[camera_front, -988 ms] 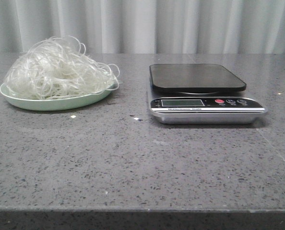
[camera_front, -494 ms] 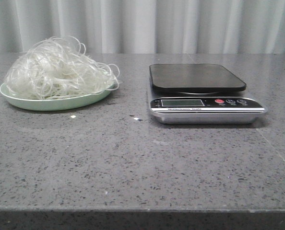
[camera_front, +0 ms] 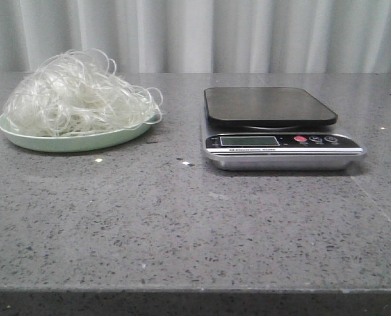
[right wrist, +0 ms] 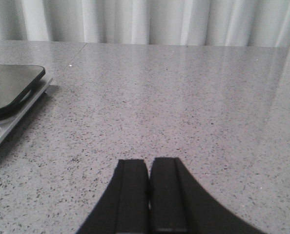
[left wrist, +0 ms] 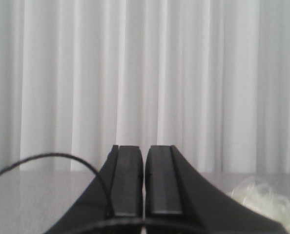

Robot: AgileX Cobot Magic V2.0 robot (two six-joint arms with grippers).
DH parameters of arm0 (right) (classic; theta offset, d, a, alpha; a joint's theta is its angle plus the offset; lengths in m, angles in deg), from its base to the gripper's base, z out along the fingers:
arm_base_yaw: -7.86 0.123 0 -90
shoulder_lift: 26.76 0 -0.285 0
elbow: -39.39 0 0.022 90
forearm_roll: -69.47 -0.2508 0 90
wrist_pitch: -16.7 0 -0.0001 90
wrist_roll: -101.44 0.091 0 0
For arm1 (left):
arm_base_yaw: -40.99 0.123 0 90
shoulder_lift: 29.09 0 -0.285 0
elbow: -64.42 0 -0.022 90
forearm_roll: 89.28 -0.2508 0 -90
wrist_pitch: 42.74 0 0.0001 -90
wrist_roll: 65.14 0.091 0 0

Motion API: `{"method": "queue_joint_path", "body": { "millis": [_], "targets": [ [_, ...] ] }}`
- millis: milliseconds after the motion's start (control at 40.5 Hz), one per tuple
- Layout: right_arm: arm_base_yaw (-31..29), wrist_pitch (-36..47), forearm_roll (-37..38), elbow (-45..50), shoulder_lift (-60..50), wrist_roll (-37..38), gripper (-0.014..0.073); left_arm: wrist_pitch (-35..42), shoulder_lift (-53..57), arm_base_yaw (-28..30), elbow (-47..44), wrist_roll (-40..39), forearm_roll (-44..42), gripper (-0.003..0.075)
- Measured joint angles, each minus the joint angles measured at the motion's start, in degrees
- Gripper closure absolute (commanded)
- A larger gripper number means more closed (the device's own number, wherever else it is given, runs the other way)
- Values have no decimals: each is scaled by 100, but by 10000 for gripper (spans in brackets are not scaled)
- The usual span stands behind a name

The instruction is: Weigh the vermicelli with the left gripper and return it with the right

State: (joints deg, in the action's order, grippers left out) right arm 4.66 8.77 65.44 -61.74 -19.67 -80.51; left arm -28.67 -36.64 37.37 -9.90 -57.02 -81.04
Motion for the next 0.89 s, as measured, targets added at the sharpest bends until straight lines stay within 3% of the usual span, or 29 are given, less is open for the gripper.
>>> {"method": "queue_joint_path", "body": {
  "millis": [173, 346, 469, 692, 889],
  "targets": [
    [0, 0, 0, 0, 0, 0, 442, -1065, -534, 0, 1912, 0, 0, 577],
    [0, 0, 0, 0, 0, 0, 442, -2449, -2178, 0, 4152, 0, -21, 555],
    [0, 0, 0, 0, 0, 0, 442, -3519, -3461, 0, 5397, 14, -43, 461],
    [0, 0, 0, 0, 0, 0, 442, -5075, -5448, 0, 6608, 842, 621, 168],
    [0, 0, 0, 0, 0, 0, 442, -5758, -6656, -47, 6968, 1241, 1262, 141]
  ]
}}
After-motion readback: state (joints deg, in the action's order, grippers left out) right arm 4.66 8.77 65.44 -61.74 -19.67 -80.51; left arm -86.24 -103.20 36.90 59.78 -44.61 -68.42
